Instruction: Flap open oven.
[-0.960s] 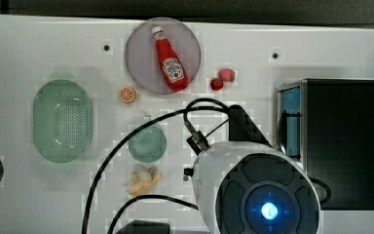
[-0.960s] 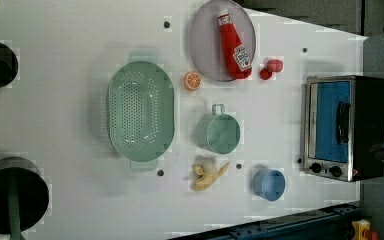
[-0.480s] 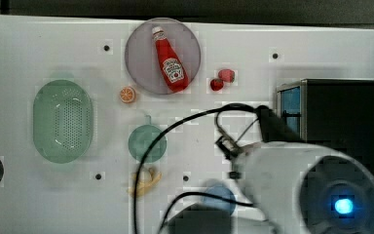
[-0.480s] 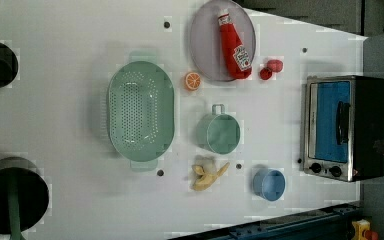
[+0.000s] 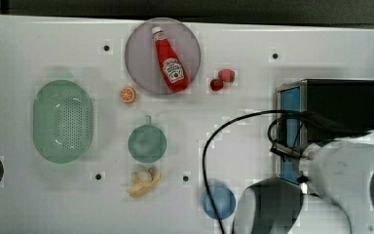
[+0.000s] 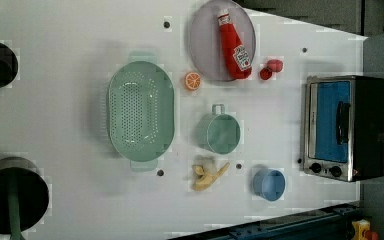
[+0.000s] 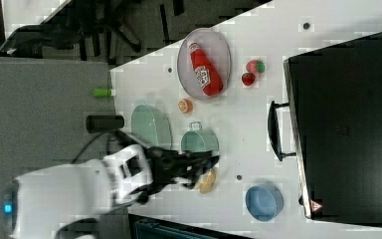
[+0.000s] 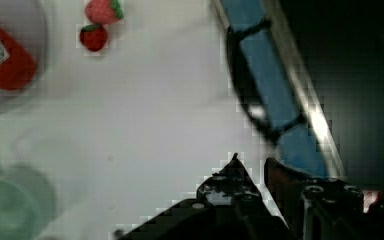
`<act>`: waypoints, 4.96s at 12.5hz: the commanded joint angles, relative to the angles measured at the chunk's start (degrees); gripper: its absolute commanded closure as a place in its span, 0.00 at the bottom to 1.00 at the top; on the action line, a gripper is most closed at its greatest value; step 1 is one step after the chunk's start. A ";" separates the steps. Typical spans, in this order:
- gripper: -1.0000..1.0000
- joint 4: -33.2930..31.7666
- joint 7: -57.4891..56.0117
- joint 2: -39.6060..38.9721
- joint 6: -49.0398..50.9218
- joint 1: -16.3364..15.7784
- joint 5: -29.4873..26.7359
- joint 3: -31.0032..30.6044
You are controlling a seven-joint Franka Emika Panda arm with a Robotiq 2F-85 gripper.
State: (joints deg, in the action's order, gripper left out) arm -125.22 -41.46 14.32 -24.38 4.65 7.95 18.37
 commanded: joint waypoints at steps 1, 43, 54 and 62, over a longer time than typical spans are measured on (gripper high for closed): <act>0.82 -1.00 -15.39 -3.33 -5.05 1.25 -0.46 2.04; 0.82 -6.60 53.12 -41.90 -23.25 -14.02 52.72 -9.14; 0.82 -2.20 54.18 -27.78 -22.90 -14.82 17.85 -9.57; 0.82 -0.99 54.15 -3.88 -4.67 -13.73 -1.18 -8.43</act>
State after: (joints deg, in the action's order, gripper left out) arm -127.01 10.14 10.08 -31.61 -9.69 8.76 8.64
